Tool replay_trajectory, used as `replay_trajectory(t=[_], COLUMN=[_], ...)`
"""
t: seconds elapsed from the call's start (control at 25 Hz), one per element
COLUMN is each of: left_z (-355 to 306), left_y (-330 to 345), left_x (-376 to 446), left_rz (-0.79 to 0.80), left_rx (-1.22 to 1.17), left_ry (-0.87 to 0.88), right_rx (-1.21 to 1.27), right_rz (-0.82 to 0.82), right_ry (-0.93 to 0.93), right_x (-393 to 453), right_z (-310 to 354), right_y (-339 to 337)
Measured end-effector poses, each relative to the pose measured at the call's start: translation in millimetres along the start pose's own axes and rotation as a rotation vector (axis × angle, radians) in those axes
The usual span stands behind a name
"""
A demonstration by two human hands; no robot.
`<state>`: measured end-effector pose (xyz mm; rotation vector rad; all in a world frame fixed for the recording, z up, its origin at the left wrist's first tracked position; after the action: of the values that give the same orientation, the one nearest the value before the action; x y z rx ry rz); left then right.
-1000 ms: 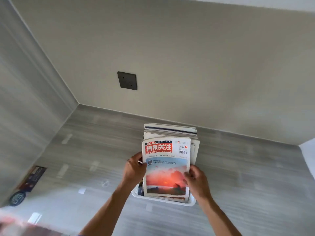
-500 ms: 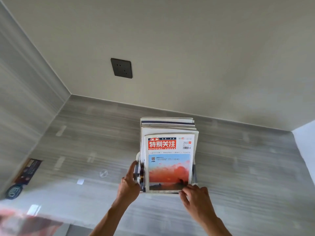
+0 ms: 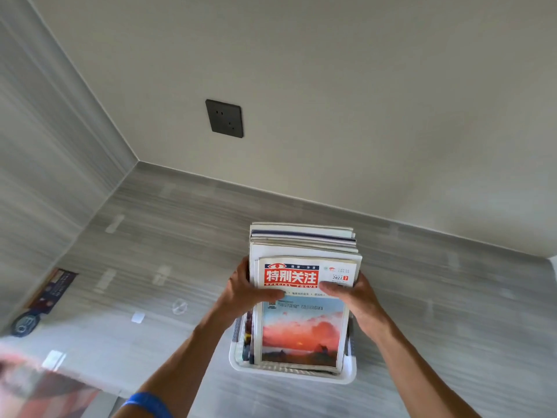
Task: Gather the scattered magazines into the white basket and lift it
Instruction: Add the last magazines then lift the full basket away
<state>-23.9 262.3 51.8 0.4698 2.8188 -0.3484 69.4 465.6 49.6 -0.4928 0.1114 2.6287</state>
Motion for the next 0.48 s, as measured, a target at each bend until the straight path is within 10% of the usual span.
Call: replay_trajectory(t=[0.48], left_z=[-10.9], left_y=[-20.8], left_x=[-63.9], left_rz=[-0.047], left_rx=[0.055], left_ry=[0.251], right_rx=[-0.141], right_rz=[-0.007], right_ry=[-0.201], right_x=[-76.4], right_z=[1.4], right_y=[-20.2])
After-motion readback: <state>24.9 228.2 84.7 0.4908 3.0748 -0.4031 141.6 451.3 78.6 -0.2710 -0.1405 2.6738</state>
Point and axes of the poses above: each hand's wrist, its own x-axis towards the middle knuckle, its own y-axis out of the palm, z = x × y, the point moved 10 cm from there along x, towards the middle knuckle, and after that the axes turned 15 degrees about -z, right-handed, at the moved point
